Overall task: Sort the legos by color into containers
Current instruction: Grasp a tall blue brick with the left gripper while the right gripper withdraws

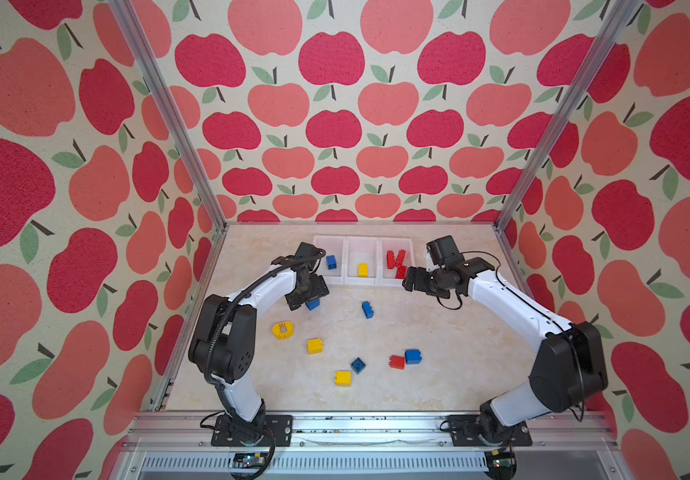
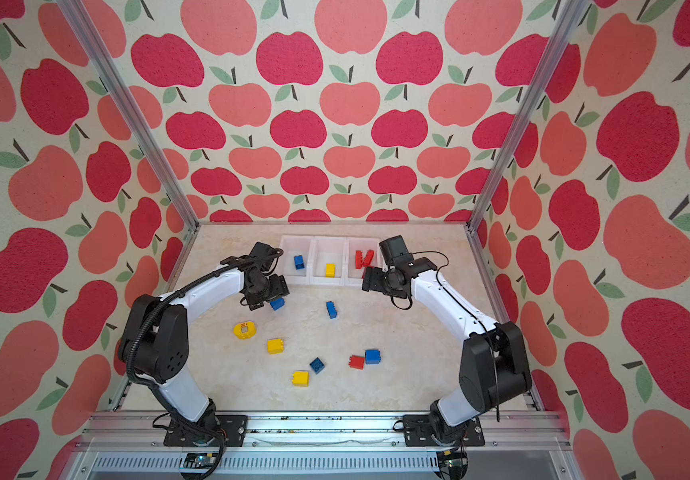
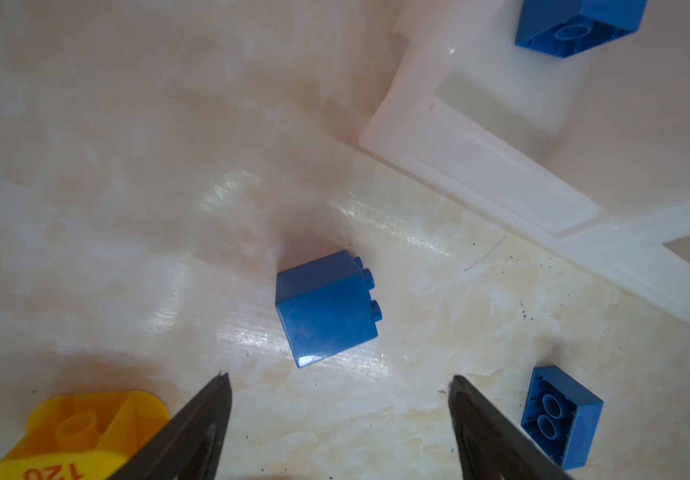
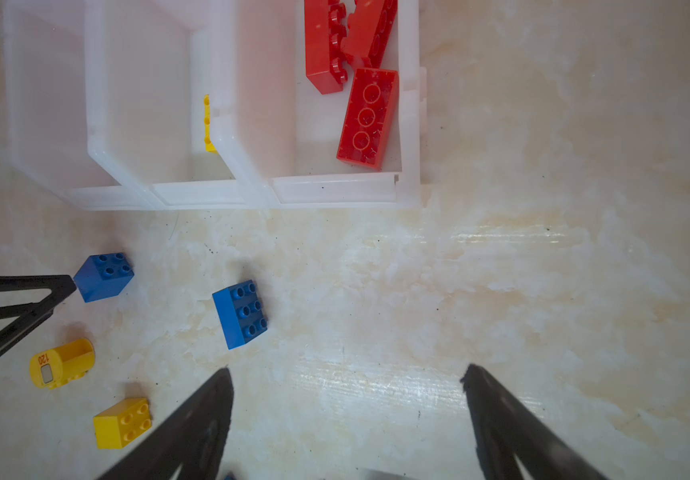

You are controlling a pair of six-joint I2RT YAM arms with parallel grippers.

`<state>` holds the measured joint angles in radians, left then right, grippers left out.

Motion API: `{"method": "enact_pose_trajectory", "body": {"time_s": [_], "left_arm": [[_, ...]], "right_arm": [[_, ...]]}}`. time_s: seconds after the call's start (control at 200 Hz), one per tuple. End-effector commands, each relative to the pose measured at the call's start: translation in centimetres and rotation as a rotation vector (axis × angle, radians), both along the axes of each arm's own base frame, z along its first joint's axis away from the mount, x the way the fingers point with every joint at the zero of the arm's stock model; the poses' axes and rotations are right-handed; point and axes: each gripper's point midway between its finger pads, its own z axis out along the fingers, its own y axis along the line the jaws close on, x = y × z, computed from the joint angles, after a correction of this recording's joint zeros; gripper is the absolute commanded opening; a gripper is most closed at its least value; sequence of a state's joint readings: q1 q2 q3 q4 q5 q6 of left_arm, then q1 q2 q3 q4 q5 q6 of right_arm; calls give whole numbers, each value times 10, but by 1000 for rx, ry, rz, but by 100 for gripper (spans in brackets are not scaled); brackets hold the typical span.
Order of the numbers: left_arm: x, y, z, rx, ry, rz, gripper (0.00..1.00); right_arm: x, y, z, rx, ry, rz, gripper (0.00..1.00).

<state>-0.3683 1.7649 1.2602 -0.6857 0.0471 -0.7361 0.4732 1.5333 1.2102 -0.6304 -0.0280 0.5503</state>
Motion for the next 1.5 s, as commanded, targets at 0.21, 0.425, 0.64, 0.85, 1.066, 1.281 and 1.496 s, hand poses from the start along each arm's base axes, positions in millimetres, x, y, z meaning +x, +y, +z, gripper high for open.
{"method": "enact_pose_trajectory", "body": {"time_s": [0.21, 0.425, 0.64, 0.85, 1.066, 1.281, 1.496], "left_arm": [[3, 11, -23, 105, 79, 115, 79], [7, 9, -31, 123, 91, 145, 75], [7, 3, -38, 110, 107, 160, 69], [8, 2, -40, 114, 114, 163, 58], [8, 2, -39, 117, 113, 162, 48], [8, 1, -33, 128, 96, 146, 41], [6, 0, -27, 125, 85, 134, 36]], "right_arm": [[-12, -13, 4, -9, 8, -2, 90], [-13, -18, 2, -7, 12, -12, 90], [-14, -23, 0, -5, 14, -23, 90], [-15, -28, -1, -3, 16, -31, 90], [-17, -30, -2, -4, 19, -36, 90], [-17, -31, -2, -2, 20, -39, 90], [-17, -31, 0, -1, 13, -43, 90]]}}
